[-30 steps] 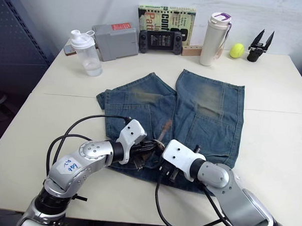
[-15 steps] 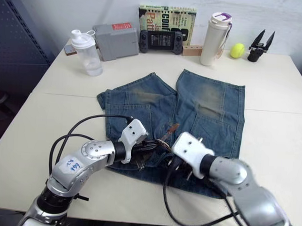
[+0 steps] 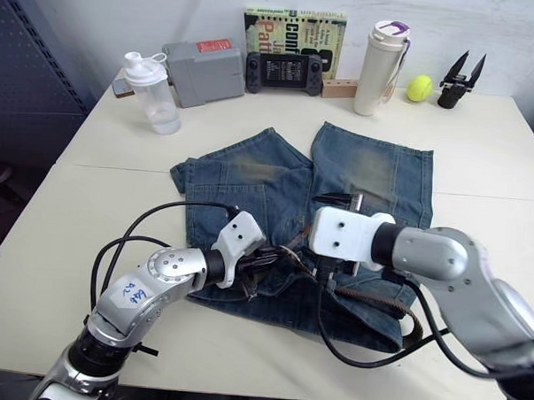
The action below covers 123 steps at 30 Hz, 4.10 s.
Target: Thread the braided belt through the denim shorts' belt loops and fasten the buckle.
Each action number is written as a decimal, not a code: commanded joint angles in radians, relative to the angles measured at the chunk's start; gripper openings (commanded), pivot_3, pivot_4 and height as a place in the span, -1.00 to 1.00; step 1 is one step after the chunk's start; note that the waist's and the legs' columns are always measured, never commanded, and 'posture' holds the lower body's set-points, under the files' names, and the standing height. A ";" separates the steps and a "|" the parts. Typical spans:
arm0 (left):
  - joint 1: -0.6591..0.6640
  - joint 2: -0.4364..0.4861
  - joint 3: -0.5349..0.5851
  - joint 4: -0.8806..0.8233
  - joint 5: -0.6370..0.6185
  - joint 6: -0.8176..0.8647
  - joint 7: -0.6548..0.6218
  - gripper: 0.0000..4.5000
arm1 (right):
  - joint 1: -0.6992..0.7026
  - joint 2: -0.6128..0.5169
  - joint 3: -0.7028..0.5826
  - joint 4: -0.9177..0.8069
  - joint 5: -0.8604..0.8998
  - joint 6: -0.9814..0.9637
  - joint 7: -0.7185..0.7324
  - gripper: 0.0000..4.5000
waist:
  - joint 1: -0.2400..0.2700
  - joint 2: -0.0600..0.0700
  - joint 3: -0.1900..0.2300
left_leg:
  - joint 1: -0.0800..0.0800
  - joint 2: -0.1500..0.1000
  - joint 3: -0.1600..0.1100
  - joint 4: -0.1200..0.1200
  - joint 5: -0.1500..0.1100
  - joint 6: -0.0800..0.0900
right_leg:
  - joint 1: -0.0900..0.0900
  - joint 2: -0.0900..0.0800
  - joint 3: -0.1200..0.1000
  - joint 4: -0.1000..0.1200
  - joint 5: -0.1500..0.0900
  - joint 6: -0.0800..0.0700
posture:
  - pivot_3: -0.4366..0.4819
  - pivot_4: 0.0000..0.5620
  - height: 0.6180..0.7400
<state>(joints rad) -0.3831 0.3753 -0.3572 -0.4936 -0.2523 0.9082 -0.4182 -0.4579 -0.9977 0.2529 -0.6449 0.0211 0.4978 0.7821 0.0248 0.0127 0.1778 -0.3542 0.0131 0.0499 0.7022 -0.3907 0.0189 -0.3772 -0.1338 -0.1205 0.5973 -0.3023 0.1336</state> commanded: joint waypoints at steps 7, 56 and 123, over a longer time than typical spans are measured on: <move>0.005 -0.012 -0.020 -0.038 0.025 -0.006 0.003 -1.00 | -0.067 0.042 0.076 0.186 -0.181 -0.290 0.070 0.98 | 0.001 0.000 0.000 | -0.001 0.000 -0.001 0.000 0.000 0.000 | 0.000 0.000 -0.001 -0.001 0.000 0.000 | -0.05 -0.47 0.85; 0.070 0.290 0.351 0.317 -0.167 -0.425 -0.477 -0.90 | 0.220 0.217 -0.092 0.003 -0.222 -0.190 0.000 -1.00 | -0.003 0.000 0.000 | 0.000 0.001 0.002 -0.001 0.000 -0.001 | 0.000 0.002 -0.002 0.000 0.000 0.000 | -0.05 -0.47 0.85; -0.126 0.211 0.083 -0.142 0.050 -0.010 -0.144 0.96 | 0.154 0.202 -0.108 -0.021 -0.227 -0.297 0.048 -1.00 | -0.001 -0.002 0.001 | -0.001 0.002 0.005 0.001 0.000 -0.001 | -0.006 0.001 0.002 0.006 0.000 0.000 | -0.05 -0.47 0.85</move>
<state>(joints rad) -0.4989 0.5767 -0.2692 -0.5821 -0.2231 0.8404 -0.5929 -0.2878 -0.8007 0.1510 -0.6290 -0.1990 0.2007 0.8375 0.0234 0.0102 0.1792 -0.3554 0.0146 0.0545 0.7029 -0.3903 0.0183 -0.3832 -0.1330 -0.1187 0.6032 -0.3023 0.1335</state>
